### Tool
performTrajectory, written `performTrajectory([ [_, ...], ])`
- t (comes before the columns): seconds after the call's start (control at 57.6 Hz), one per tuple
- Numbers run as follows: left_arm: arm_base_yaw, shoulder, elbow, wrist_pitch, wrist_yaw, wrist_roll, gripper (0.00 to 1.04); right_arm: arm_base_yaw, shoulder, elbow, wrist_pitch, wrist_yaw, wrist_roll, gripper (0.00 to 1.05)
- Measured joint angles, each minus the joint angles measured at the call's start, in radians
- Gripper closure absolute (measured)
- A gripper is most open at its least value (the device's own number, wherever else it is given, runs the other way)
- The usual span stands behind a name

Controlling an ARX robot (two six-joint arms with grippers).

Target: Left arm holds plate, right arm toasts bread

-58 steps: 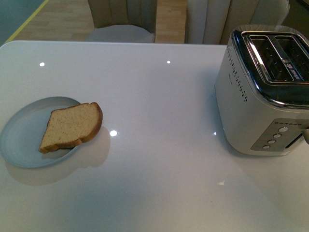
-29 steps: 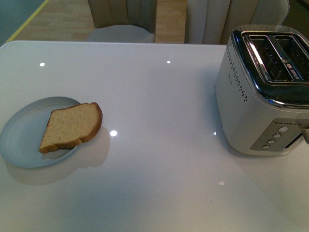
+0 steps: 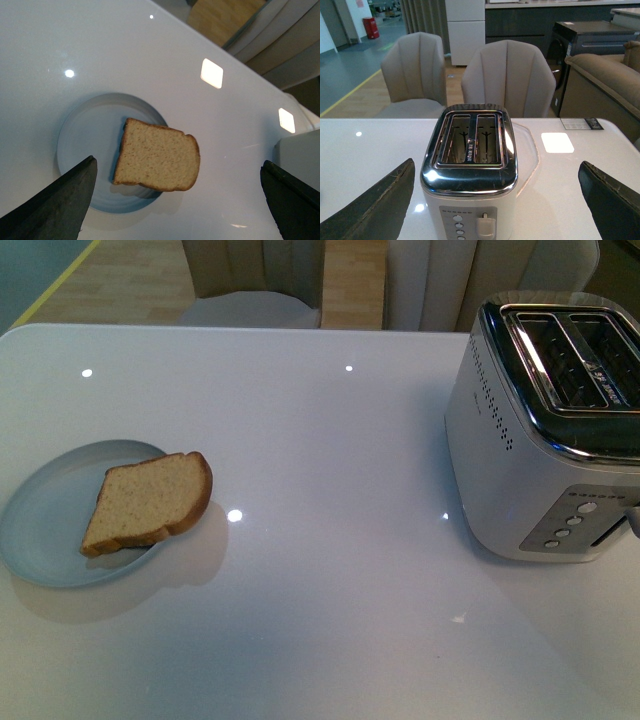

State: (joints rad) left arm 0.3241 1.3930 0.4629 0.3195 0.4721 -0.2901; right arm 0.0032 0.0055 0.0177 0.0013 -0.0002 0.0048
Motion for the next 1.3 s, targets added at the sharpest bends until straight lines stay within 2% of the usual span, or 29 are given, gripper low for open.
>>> performTrajectory([
  [0.382, 0.059, 0.532, 0.166, 0.148, -0.064, 0.158, 0.07, 0.000, 0.000, 0.000, 0.000, 0.000, 0.000, 0.09],
  [0.591, 0.053, 0.743, 0.256, 0.201, -0.088, 0.198, 0.07, 0.000, 0.000, 0.000, 0.000, 0.000, 0.000, 0.09],
  [1.303, 0.009, 0.977, 0.412, 0.210, -0.171, 0.277, 0.07, 0.000, 0.000, 0.000, 0.000, 0.000, 0.000, 0.09],
])
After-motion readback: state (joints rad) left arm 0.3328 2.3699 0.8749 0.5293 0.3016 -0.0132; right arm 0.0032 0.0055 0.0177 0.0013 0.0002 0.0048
